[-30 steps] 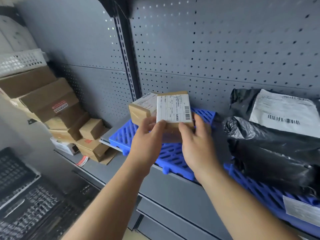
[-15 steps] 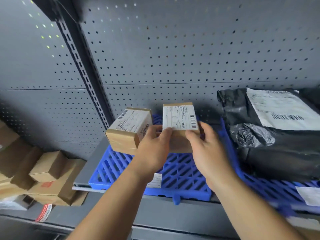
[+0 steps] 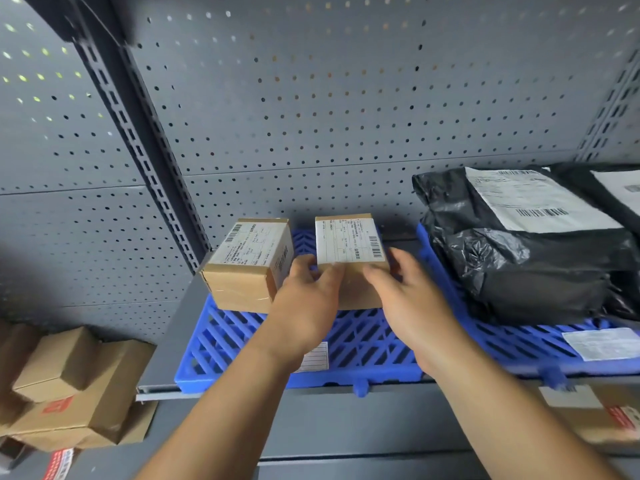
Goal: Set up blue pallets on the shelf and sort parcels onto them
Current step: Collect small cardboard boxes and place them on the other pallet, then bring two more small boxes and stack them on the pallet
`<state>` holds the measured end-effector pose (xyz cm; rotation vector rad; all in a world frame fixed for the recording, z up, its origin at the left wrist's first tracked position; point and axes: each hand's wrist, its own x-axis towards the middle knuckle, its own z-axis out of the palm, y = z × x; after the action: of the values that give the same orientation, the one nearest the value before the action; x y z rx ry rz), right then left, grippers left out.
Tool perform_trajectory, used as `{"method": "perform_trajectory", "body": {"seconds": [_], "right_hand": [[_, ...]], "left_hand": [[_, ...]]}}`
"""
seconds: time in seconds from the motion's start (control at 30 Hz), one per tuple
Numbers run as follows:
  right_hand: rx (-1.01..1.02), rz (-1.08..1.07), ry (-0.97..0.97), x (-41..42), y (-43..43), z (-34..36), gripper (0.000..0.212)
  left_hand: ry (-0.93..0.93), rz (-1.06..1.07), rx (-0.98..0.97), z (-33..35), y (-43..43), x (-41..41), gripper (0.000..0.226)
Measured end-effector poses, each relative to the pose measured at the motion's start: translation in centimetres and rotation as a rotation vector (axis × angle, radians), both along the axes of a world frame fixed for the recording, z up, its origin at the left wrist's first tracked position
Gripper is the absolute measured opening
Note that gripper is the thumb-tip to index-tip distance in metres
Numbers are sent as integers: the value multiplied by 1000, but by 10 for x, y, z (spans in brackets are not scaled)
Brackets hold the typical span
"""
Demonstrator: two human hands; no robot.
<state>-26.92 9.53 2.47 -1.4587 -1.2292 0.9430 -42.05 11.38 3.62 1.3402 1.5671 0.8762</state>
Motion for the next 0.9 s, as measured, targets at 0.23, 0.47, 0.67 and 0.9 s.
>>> {"method": "perform_trajectory", "body": {"seconds": [0.23,0.47,0.67,0.9], "right_hand": [[-13,-97,-60,-6,-14,-3,22],[-53,-180,-123,-9,-38,2,63],[-21,-187,-121,3,-67,5,60],[28,-222,-88,56,-122,2,54]], "left_hand": [[6,-77,24,1,-6,-8,56],[32,-121,70,4,-20,-14,91],[72,-68,192,13,-51,-8,76],[133,-50,400,19,-112,47,58]]}}
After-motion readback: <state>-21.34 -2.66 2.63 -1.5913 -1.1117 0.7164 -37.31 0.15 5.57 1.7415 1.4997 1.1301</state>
